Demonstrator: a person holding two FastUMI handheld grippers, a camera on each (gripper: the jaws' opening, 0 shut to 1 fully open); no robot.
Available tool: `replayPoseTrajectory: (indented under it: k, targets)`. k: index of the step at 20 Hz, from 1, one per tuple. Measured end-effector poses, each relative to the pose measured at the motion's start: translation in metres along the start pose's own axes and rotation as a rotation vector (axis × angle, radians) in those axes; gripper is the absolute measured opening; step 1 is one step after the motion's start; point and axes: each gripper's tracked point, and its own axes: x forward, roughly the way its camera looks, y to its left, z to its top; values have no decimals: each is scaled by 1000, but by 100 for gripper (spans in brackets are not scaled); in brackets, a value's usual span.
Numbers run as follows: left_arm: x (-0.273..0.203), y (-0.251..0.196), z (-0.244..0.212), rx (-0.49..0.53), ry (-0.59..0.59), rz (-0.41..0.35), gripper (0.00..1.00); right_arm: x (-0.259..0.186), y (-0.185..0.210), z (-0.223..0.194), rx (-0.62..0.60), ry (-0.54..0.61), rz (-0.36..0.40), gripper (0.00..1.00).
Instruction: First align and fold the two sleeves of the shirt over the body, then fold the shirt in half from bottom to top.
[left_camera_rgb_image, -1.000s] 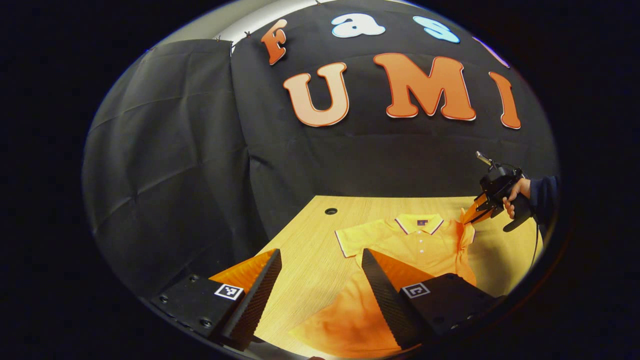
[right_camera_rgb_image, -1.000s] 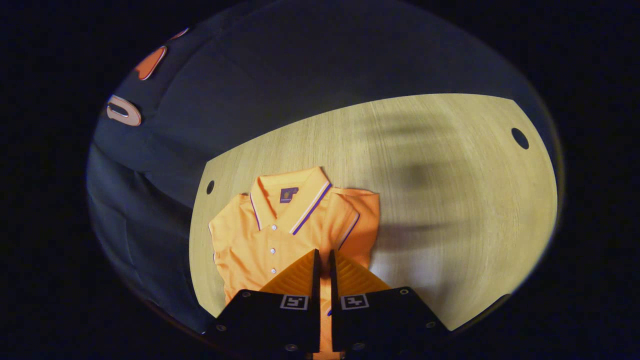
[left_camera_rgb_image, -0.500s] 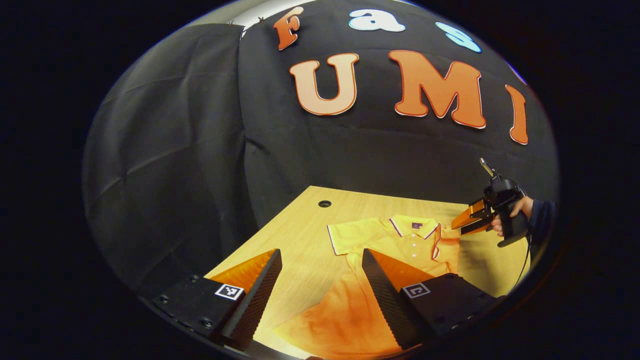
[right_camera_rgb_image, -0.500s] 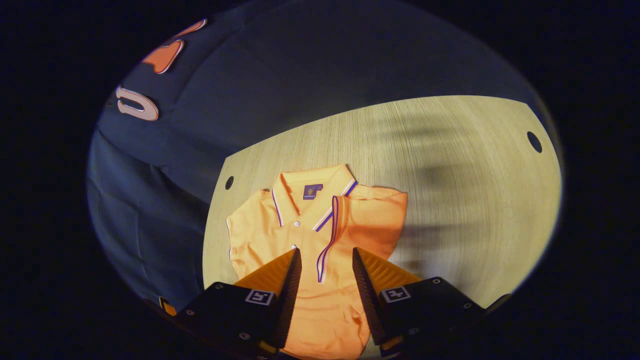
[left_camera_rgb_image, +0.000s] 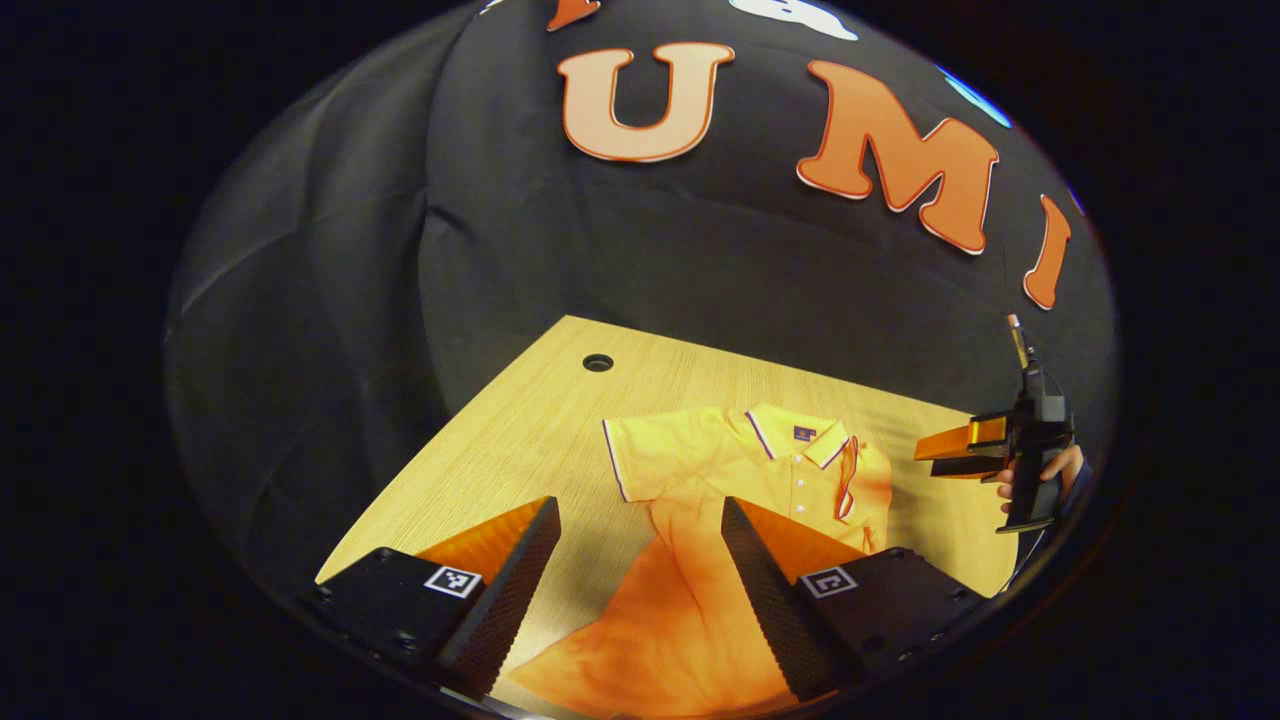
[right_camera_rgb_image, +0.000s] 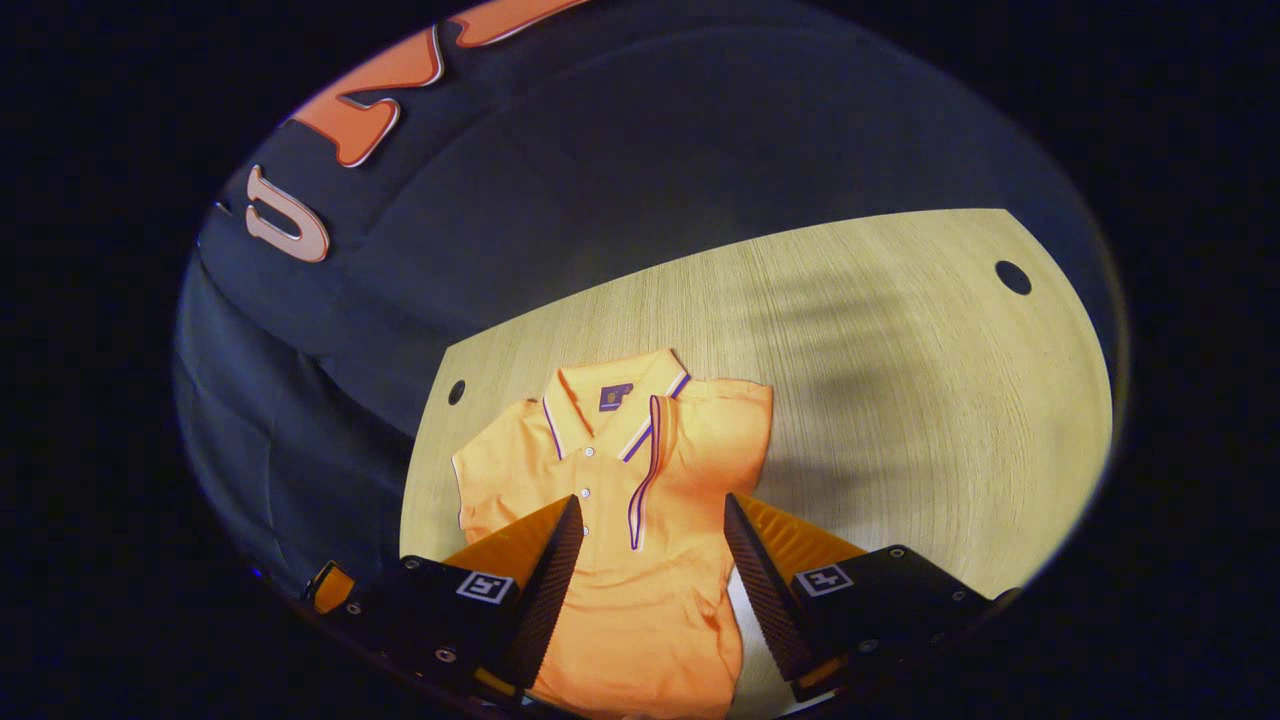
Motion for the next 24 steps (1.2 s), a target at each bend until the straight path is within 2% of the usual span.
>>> replayPoseTrajectory:
  k: [2, 7, 10, 12, 16, 17, 19, 21, 22, 23, 24]
  targets:
    - [33, 0, 3, 10, 58, -35, 99, -11, -2, -8, 16, -32, -38, 87]
    - [83, 22, 2, -68, 213, -73, 98, -43, -2, -20, -1, -128, -112, 87]
    - [115, 23, -4, -63, 303, -52, 98, -61, 8, -24, 34, -182, -123, 87]
    - [135, 20, -7, -72, 365, -70, 97, -72, 14, -29, 67, -207, -120, 87]
    - [172, 26, -6, -57, 444, -69, 94, -92, 11, -29, 28, -312, -205, 87]
    - [179, 26, -8, -62, 474, -67, 97, -98, 13, -30, 28, -339, -218, 87]
    - [196, 26, -10, -69, 513, -71, 94, -108, 15, -32, 40, -385, -240, 87]
    - [212, 25, -15, -66, 547, -65, 96, -116, 15, -35, 57, -420, -270, 87]
    - [220, 25, -16, -60, 563, -64, 93, -121, 15, -38, 70, -432, -286, 87]
    - [226, 25, -18, -52, 578, -60, 96, -126, 16, -39, 80, -450, -294, 87]
    - [234, 26, -21, -40, 590, -48, 92, -132, 16, -42, 85, -468, -308, 87]
